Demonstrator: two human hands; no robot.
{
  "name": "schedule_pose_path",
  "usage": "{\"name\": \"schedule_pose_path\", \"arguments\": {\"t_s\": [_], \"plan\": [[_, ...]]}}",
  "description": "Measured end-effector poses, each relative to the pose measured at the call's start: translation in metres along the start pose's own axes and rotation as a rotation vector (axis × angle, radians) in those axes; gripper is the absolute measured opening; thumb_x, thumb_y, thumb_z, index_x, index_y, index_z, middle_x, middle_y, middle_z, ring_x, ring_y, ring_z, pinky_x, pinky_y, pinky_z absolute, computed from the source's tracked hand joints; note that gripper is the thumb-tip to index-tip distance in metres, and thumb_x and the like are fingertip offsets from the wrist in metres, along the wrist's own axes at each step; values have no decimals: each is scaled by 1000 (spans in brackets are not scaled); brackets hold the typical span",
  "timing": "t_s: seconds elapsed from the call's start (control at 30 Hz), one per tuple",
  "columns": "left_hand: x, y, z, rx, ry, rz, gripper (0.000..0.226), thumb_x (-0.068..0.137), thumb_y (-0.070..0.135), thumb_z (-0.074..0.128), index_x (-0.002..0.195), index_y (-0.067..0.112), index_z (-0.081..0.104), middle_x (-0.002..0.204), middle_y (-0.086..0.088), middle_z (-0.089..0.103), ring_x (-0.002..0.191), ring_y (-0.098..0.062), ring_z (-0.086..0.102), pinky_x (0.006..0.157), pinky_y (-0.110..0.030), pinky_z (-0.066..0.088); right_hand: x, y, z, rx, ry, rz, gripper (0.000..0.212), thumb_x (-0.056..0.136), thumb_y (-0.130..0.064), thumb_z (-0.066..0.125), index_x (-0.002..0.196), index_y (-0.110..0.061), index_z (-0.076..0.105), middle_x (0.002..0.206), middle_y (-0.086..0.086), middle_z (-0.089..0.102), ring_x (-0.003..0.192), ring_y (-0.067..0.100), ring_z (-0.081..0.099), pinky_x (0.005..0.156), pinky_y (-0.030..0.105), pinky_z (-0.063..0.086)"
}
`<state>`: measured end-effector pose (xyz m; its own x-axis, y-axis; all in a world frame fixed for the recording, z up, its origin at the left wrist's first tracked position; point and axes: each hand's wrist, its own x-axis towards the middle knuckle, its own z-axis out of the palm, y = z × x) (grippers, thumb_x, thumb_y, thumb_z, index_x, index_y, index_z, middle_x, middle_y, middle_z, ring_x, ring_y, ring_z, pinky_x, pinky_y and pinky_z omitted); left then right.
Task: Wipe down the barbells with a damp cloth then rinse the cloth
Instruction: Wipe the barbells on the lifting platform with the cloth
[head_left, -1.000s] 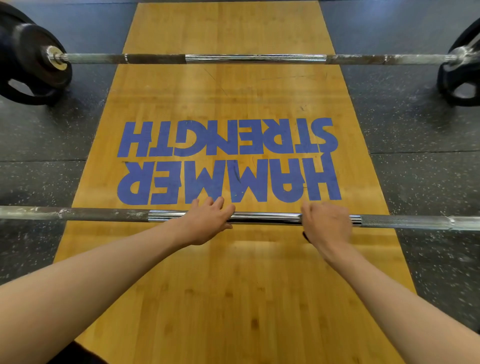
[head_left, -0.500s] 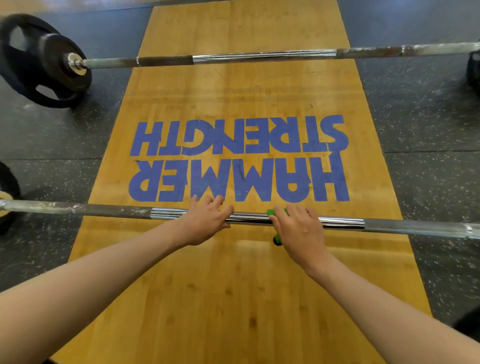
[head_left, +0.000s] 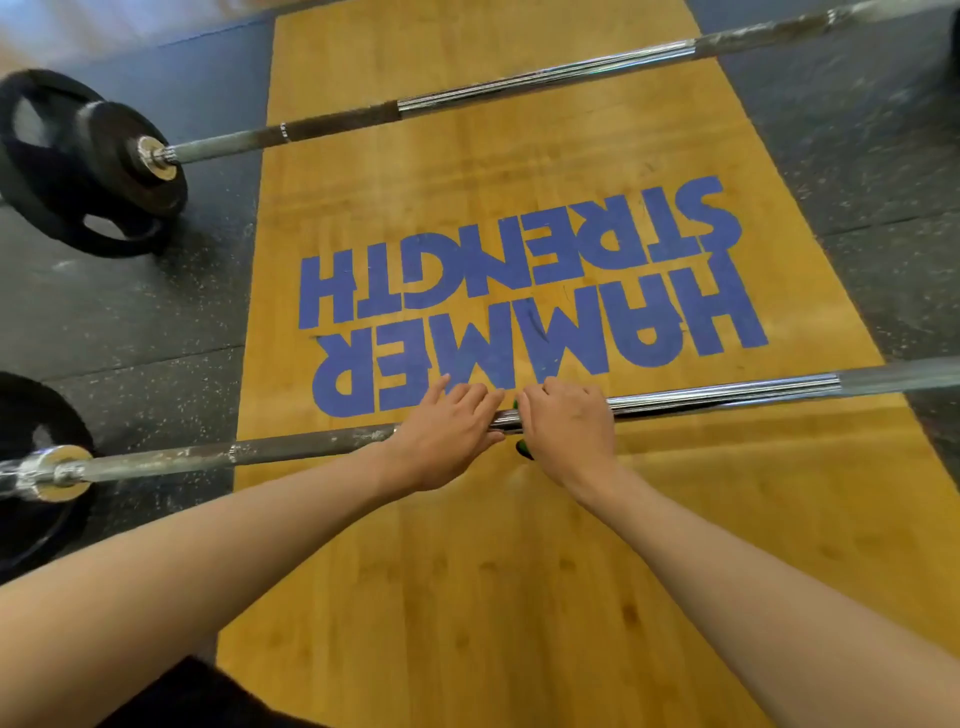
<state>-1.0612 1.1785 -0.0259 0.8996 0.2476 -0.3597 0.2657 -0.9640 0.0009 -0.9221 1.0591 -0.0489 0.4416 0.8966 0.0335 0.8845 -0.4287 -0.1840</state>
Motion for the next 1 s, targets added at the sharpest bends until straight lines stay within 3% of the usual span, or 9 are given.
{"name": "schedule_pose_path", "arguments": {"t_s": [0.17, 0.3, 0.43, 0.53, 0.67, 0.73, 0.83, 0.9, 1.0], "plan": [[-32, -32, -5, -37, -29, -10, 57, 104, 51, 19, 141, 15, 43, 128, -5, 52, 120, -27, 50, 114, -47, 34, -38, 46, -10, -43, -15, -41, 38, 105, -41, 33, 116, -24, 66, 91, 6, 61, 84, 29, 56, 79, 41, 43], [-49, -49, -2, -32, -98, -74, 65, 97, 56, 11, 138, 17, 44, 124, -4, 52, 113, -28, 52, 107, -45, 39, -45, 72, -17, -94, -17, 35, 40, 105, -41, 33, 120, -22, 65, 98, 7, 61, 91, 30, 56, 86, 41, 41], [-56, -56, 7, 21, -181, -134, 60, 101, 59, 16, 141, 19, 37, 122, -2, 52, 107, -26, 53, 101, -42, 41, -20, 40, -25, -144, -41, 168, 45, 105, -37, 28, 107, -11, 65, 86, 8, 67, 81, 31, 60, 77, 41, 42], [-53, -55, 10, 23, -192, -162, 57, 104, 57, 23, 146, 19, 32, 125, -3, 50, 108, -27, 52, 100, -43, 42, -6, 5, -24, -115, -158, 123, 38, 108, -30, 30, 124, -9, 56, 100, 9, 67, 83, 31, 56, 80, 42, 39], [-53, -54, 8, 7, -217, -184, 56, 105, 54, 25, 147, 18, 30, 131, -6, 48, 117, -28, 50, 110, -49, 35, -4, -34, -14, -24, -193, 49, 60, 102, -35, 18, 150, -6, 38, 119, 12, 61, 101, 32, 55, 89, 42, 38], [-54, -56, 5, -41, -233, -218, 56, 105, 55, 25, 148, 19, 30, 135, -7, 46, 124, -29, 47, 115, -54, 29, -8, -24, -13, 10, -240, 10, 57, 102, -36, 14, 144, -12, 46, 135, 13, 54, 119, 31, 50, 98, 41, 38], [-58, -65, 3, -91, -199, -269, 63, 102, 60, 23, 148, 18, 31, 138, -8, 47, 127, -30, 46, 115, -53, 27, -11, 7, -15, 36, -117, -38, 24, 103, -21, 47, 108, -10, 67, 144, 21, 51, 125, 36, 50, 97, 47, 44], [-64, -75, 5, -86, -197, -298, 69, 100, 64, 21, 149, 16, 30, 137, -9, 48, 126, -31, 47, 116, -52, 26, -6, 13, -24, -58, -173, 10, 21, 101, -17, 44, 90, -13, 62, 114, 12, 66, 97, 31, 59, 84, 42, 43], [-73, -86, 10, -74, -238, -317, 71, 99, 66, 22, 147, 15, 33, 134, -10, 49, 123, -32, 48, 115, -50, 25, 7, -6, -28, -179, -302, 26, 22, 97, -9, 42, 78, -18, 48, 76, -2, 54, 70, 26, 54, 68, 34, 38]]}}
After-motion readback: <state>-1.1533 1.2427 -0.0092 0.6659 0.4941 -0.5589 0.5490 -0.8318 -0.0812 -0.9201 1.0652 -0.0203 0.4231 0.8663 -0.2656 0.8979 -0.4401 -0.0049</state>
